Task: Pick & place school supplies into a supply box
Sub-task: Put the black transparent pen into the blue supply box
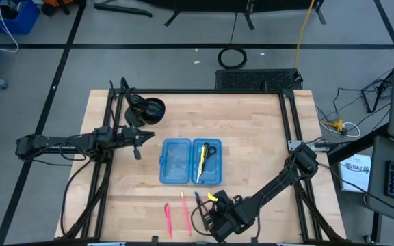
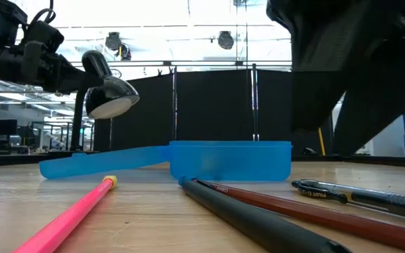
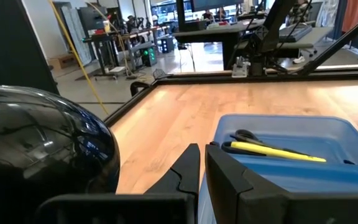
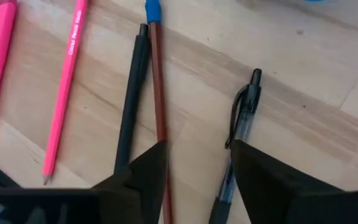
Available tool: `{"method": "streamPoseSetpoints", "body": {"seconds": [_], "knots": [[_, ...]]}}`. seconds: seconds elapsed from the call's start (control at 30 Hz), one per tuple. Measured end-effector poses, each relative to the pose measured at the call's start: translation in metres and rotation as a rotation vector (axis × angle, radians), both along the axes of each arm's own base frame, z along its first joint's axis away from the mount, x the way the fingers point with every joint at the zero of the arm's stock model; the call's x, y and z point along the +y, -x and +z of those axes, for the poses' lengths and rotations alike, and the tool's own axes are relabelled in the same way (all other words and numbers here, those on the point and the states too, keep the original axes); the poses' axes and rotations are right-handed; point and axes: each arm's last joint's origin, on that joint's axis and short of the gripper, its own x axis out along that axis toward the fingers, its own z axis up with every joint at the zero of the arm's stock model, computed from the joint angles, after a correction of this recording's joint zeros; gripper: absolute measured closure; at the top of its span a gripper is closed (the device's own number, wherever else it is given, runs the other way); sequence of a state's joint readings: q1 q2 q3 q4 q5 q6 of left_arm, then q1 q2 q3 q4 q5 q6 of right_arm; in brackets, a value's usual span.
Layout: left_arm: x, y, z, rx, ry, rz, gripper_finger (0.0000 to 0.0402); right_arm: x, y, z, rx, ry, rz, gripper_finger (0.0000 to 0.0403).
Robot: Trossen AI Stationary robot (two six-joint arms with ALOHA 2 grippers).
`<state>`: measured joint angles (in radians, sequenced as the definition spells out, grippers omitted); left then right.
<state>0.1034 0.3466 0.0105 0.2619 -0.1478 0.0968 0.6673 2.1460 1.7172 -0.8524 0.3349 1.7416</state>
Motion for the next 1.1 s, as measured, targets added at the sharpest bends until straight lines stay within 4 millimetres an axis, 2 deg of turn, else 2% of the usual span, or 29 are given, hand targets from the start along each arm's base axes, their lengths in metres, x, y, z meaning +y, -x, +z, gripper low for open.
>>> {"method": "streamPoseSetpoints", "body": {"seconds": [0.2,0.43,0.8,1.1], "knots": [[0.000,0.000,-0.003,0.032,0.017,0.002,0.0371,-0.001,0.004,-0.002,0.094,-0.066,-0.001,0.0233],[0.000,0.000,-0.005,0.047,0.021,0.002,0.0371,0.002,0.006,-0.002,0.115,-0.111,-0.018,0.0255],[0.000,0.001,-0.005,0.045,0.032,0.003,0.0371,0.010,0.000,-0.040,0.203,-0.131,0.000,0.0289],[0.000,0.001,-0.005,0.039,0.078,0.008,0.0371,0.002,0.012,-0.068,0.391,-0.097,0.037,0.0335]]}}
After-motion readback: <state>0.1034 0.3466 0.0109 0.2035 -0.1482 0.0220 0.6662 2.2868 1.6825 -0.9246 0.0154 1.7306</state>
